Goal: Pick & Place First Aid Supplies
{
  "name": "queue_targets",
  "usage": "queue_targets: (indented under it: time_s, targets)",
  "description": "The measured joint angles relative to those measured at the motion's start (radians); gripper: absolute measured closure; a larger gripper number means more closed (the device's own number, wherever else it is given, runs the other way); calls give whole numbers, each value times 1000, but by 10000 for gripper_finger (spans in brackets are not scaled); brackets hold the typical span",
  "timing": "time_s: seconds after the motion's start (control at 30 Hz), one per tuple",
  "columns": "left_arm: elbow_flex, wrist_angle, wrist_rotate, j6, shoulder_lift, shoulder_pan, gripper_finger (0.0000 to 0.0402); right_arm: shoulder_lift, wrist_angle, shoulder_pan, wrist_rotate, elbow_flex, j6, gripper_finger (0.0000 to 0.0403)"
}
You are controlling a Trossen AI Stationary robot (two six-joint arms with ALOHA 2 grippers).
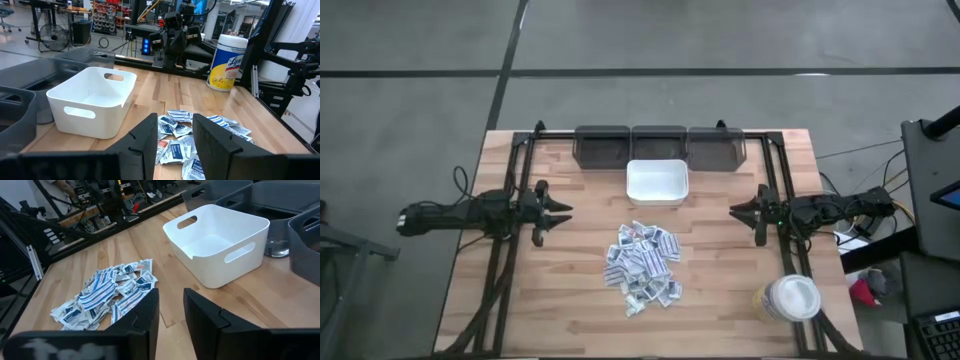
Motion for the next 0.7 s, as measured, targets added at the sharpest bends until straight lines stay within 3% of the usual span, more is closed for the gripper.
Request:
queue_targets:
  time_s: [0.7]
  targets:
    - [0, 0, 0, 0, 0, 0, 278, 0, 5, 0, 0, 0, 10, 329]
